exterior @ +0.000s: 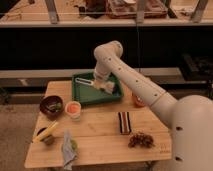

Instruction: Place brush in table surface

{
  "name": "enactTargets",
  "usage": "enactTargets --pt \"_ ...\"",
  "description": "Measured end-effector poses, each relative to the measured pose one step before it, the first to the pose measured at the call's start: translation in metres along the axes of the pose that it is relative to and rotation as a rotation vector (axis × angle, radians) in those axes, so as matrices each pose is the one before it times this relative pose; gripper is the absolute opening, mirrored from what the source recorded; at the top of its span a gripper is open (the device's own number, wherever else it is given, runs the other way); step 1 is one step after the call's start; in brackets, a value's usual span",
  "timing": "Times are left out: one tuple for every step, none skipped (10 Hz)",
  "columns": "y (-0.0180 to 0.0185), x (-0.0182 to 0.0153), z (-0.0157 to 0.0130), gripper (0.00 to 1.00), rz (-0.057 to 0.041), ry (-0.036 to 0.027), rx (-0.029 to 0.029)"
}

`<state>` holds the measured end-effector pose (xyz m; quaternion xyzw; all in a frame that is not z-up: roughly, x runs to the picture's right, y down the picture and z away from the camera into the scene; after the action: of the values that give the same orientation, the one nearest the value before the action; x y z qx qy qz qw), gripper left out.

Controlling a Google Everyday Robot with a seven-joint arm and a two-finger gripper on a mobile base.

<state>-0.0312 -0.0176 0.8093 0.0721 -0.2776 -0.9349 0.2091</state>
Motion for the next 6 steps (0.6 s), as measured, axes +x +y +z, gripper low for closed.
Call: enactTargets --pt "-0.01327 -0.00467 -0.00159 0.09 -0.00064 0.00205 0.01004" --pt "-0.00881 -0.00153 -0.00076 0.09 -0.00159 0.00262 0.00699" --pt "-0.00176 -0.00102 -0.00036 0.09 0.00063 0.00078 0.00097" --pt "0.00014 -0.00033 -0.00001 0.09 0.00049 -0.0001 -0.00008" --pt "-0.00019 0.00041 0.00018 0.09 -0.00068 0.00003 0.00031" --pt "-0.00018 0.00022 0.00051 0.09 0.00352 -0.00349 0.00032"
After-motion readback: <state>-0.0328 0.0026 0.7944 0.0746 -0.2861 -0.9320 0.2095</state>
